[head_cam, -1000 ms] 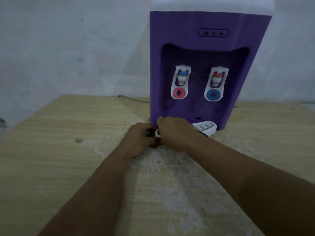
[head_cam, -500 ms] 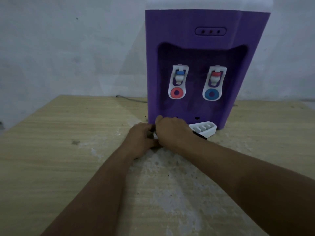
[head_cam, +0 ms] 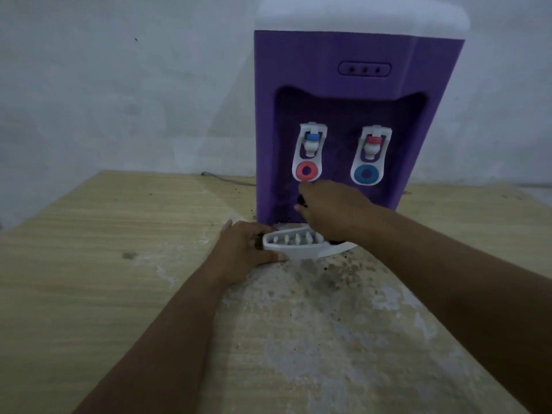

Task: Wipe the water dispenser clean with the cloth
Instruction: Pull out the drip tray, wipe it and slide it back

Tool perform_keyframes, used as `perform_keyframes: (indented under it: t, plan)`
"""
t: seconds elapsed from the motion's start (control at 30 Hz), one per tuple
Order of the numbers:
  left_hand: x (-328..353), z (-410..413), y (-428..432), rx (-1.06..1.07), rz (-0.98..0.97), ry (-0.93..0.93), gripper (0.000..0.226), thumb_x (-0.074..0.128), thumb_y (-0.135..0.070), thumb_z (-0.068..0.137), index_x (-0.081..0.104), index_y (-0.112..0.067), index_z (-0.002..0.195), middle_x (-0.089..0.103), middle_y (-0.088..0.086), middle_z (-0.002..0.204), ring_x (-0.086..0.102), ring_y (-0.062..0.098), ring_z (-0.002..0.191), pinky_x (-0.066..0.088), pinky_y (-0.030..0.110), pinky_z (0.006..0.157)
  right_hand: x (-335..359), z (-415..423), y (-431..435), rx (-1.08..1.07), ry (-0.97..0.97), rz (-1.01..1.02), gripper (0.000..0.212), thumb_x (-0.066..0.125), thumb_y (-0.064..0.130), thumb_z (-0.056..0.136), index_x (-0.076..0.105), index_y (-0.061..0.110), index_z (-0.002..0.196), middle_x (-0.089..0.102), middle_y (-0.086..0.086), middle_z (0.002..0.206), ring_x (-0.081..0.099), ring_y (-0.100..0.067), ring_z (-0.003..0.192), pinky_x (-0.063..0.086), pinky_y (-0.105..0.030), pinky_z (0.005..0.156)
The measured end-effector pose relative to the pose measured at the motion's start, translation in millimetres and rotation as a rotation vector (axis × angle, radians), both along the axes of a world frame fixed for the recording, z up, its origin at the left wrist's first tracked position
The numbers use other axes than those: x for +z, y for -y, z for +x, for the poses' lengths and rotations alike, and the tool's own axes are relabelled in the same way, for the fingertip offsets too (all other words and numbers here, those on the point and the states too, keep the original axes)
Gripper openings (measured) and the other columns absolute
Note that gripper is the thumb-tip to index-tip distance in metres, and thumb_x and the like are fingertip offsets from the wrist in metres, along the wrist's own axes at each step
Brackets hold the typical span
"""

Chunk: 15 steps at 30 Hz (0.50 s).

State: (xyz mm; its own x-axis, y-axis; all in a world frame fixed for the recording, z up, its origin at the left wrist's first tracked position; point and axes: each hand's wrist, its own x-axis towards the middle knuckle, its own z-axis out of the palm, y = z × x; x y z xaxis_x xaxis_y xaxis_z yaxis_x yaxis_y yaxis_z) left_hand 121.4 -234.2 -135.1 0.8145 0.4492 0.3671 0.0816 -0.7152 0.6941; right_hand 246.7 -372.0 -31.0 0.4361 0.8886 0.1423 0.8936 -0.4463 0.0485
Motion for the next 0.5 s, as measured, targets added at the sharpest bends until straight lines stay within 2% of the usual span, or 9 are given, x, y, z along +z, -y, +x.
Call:
perform_keyframes:
  t: [0.1, 0.2, 0.27, 0.33, 0.37, 0.43, 0.5]
  plan:
    - [1, 0, 1, 0.021, 0.031, -0.011, 0.029, 0.084, -0.044, 0.068, 0.071, -0.034, 0.091, 0.066, -0.022, 0.088, 0.051, -0.02, 0.083, 0.006, 0.04, 0.117, -11, 1, -8, 0.096, -0.178, 0.085, 0.02, 0.048, 0.038, 0.099, 0.041, 0.02, 0.092, 0.045, 0.0, 0.088, 0.047, -0.017, 0.075, 0.038, -0.034, 0.063]
    - [2, 0, 1, -0.012, -0.001, 0.004, 0.03, 0.084, -0.046, 0.066, 0.072, -0.036, 0.091, 0.069, -0.02, 0.087, 0.056, -0.014, 0.085, 0.012, 0.051, 0.117, -24, -2, -5, 0.119, -0.209, 0.019, 0.018, 0.052, 0.038, 0.097, 0.044, 0.023, 0.09, 0.04, 0.004, 0.083, 0.048, -0.02, 0.077, 0.04, -0.033, 0.066]
    - [2, 0, 0, -0.018, -0.003, 0.009, 0.032, 0.084, -0.047, 0.065, 0.074, -0.034, 0.092, 0.071, -0.019, 0.086, 0.059, -0.013, 0.085, 0.017, 0.058, 0.114, -31, -7, -3, 0.134, -0.16, -0.039, 0.013, 0.054, 0.033, 0.096, 0.052, 0.02, 0.095, 0.04, 0.002, 0.086, 0.048, -0.022, 0.08, 0.04, -0.033, 0.068]
    - [2, 1, 0, -0.015, 0.005, -0.002, 0.031, 0.084, -0.047, 0.066, 0.074, -0.035, 0.093, 0.073, -0.02, 0.087, 0.062, -0.009, 0.086, 0.011, 0.057, 0.116, -32, -13, -5, 0.156, -0.059, -0.083, 0.007, 0.055, 0.022, 0.094, 0.057, 0.017, 0.098, 0.039, 0.0, 0.088, 0.045, -0.021, 0.08, 0.036, -0.032, 0.067]
    - [1, 1, 0, -0.011, 0.005, -0.012, 0.031, 0.083, -0.048, 0.067, 0.074, -0.034, 0.093, 0.073, -0.019, 0.087, 0.063, -0.007, 0.087, 0.008, 0.055, 0.117, -28, -15, -6, 0.174, -0.034, -0.1, 0.002, 0.055, 0.017, 0.093, 0.057, 0.016, 0.092, 0.039, 0.0, 0.086, 0.043, -0.021, 0.08, 0.035, -0.032, 0.066]
    - [1, 0, 0, -0.034, -0.02, -0.024, 0.037, 0.08, -0.056, 0.064, 0.074, -0.034, 0.093, 0.073, -0.018, 0.086, 0.065, -0.004, 0.086, 0.011, 0.057, 0.116, -19, -19, -8, 0.192, -0.038, -0.158, 0.017, 0.054, 0.012, 0.092, 0.05, 0.018, 0.076, 0.04, 0.0, 0.077, 0.048, -0.022, 0.08, 0.035, -0.033, 0.063]
    - [2, 0, 0, -0.048, -0.049, -0.022, 0.041, 0.077, -0.06, 0.063, 0.074, -0.034, 0.095, 0.073, -0.018, 0.086, 0.065, -0.004, 0.086, 0.017, 0.06, 0.114, -7, -17, -11, 0.175, -0.064, -0.258, 0.02, 0.054, 0.01, 0.091, 0.051, 0.016, 0.072, 0.046, -0.001, 0.075, 0.052, -0.023, 0.076, 0.038, -0.032, 0.059]
